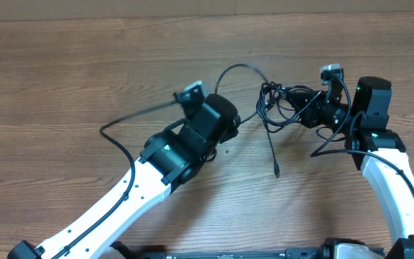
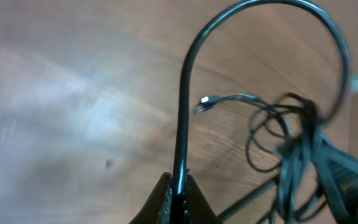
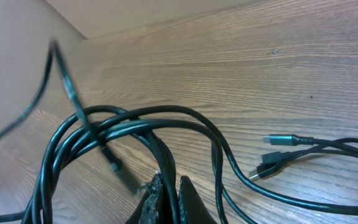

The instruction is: Untangle cables

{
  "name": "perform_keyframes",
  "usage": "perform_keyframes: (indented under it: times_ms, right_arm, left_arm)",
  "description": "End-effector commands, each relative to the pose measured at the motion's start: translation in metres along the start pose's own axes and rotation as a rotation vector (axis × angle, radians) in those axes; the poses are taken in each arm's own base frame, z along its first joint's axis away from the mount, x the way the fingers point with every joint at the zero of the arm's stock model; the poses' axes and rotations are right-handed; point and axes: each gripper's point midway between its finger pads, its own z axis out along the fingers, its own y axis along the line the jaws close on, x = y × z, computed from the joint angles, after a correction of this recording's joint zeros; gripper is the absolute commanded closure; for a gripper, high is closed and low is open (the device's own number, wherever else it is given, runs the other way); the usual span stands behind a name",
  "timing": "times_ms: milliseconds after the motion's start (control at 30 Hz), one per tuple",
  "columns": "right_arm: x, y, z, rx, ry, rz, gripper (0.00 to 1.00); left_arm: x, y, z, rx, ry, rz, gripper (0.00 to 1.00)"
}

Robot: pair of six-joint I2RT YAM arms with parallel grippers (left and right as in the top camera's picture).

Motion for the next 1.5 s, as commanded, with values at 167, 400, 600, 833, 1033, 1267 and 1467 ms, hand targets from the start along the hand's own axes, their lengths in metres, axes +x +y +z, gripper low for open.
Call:
perform_keyframes:
  times_ms: [167, 400, 600, 833, 1033, 1267, 1467]
  right_arm:
    - [-0.011, -0.007, -0.004, 0.045, -0.032, -0.017, 0.96]
    - [-0.011, -0.007, -0.004, 0.045, -0.032, -0.017, 0.96]
    - [-0.011, -0.007, -0.004, 0.045, -0.031, -0.017, 0.96]
    - [-0.011, -0.007, -0.004, 0.045, -0.031, -0.017, 0.96]
    - [-0.011, -0.005, -0.004, 0.032, -0.031, -0.017, 0.96]
    - [-0.016, 0.017, -0.005, -0.090, -0.047, -0.021, 0.96]
    - [-0.014, 0.033, -0.007, -0.184, -0.030, 0.019, 0.96]
  left_arm:
    - [0.019, 0.048, -0.012, -0.222, 0.019, -0.759, 0.95]
    - [0.030, 0.060, -0.017, -0.293, 0.047, -0.840, 0.95]
    - [0.030, 0.060, -0.016, -0.290, 0.044, -0.839, 0.14]
    - [0.026, 0.053, -0.014, -0.251, 0.061, -0.646, 0.00]
    - [0.009, 0.010, -0.007, -0.040, 0.063, -0.123, 0.00]
    - [0.010, -0.003, -0.007, 0.047, 0.067, 0.723, 0.00]
    - [0.008, -0.007, -0.007, 0.067, 0.043, 1.074, 0.00]
